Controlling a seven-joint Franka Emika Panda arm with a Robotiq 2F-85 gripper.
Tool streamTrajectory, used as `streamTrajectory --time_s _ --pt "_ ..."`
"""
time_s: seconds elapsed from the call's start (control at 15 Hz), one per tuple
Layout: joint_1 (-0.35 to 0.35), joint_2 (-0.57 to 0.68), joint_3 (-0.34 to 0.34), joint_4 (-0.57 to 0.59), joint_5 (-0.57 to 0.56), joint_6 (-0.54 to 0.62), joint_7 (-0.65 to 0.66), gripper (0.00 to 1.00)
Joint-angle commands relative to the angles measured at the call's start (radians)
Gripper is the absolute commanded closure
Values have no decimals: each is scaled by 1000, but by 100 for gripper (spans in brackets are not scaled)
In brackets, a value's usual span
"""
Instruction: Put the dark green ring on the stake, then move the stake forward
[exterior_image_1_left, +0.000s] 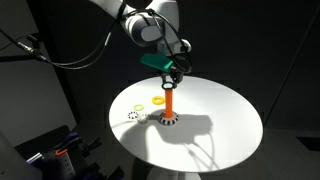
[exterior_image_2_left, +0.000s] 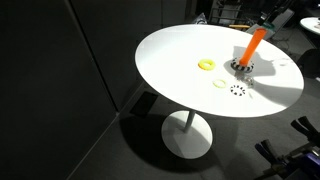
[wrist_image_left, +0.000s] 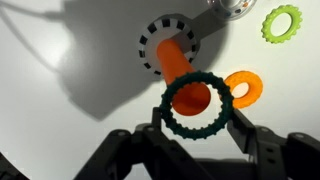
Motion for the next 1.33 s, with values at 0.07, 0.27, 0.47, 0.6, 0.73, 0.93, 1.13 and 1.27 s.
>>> streamTrajectory --time_s 0.07,0.27,0.47,0.6,0.73,0.93,1.13,1.27 --pt "-1 56 2 89 -15 -66 46 58" --pt "-1 71 2 120 -29 -135 51 58" --pt "0 82 2 140 -28 -159 53 58" --pt "1 87 3 145 -27 -156 55 58" --pt "2 92 4 148 -29 -149 58 58" --pt "4 102 5 153 -34 -147 64 58" --pt "6 106 4 155 -43 -149 71 58" --pt "8 106 3 155 -54 -148 77 58"
